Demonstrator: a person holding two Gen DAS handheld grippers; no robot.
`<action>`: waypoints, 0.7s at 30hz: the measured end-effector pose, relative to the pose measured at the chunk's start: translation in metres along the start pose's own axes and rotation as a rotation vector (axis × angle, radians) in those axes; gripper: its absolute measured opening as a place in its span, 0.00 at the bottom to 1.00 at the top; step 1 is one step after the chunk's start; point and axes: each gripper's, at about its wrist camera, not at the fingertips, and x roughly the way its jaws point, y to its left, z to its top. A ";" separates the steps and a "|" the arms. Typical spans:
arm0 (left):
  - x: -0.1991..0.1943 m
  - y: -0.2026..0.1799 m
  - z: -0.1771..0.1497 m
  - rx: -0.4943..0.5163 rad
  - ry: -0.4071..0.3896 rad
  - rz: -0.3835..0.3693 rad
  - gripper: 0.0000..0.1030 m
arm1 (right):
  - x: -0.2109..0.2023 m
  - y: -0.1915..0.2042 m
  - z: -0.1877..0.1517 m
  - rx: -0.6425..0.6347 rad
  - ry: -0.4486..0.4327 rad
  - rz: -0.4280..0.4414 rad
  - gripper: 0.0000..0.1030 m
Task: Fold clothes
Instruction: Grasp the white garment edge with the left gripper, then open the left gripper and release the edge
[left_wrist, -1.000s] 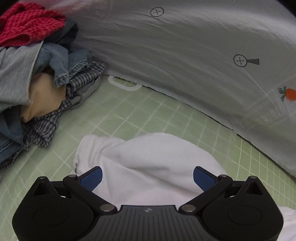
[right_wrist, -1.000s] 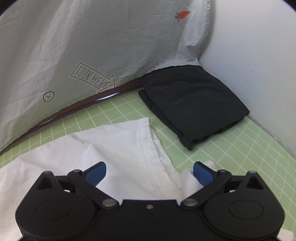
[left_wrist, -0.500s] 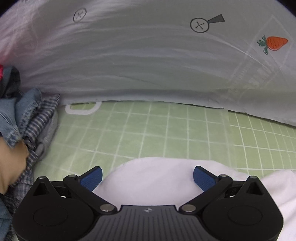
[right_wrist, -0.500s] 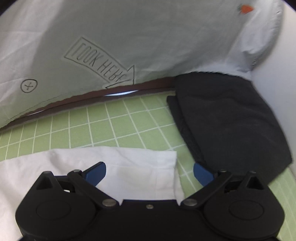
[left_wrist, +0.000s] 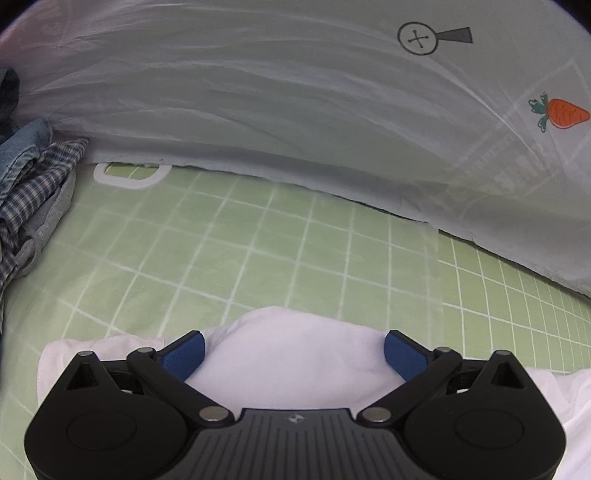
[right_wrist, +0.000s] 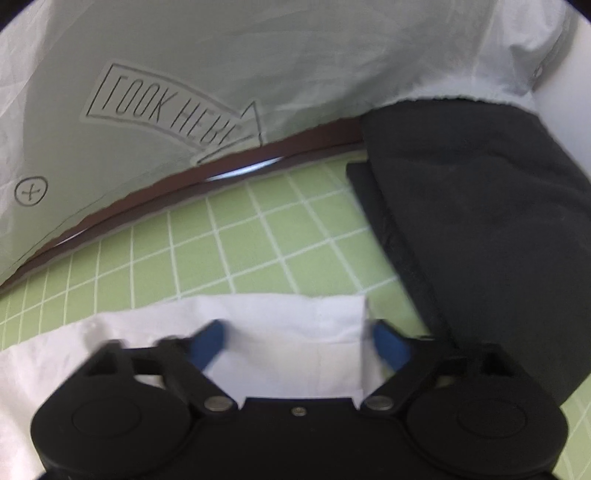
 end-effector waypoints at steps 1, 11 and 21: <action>0.001 -0.001 -0.001 0.012 0.000 0.015 0.82 | -0.002 0.000 0.003 0.002 0.000 0.024 0.43; -0.032 0.010 0.004 -0.039 -0.140 0.034 0.17 | -0.046 0.031 0.036 -0.148 -0.213 0.033 0.23; -0.030 0.028 0.023 -0.146 -0.176 0.129 0.48 | -0.034 0.097 0.078 -0.261 -0.246 -0.165 0.55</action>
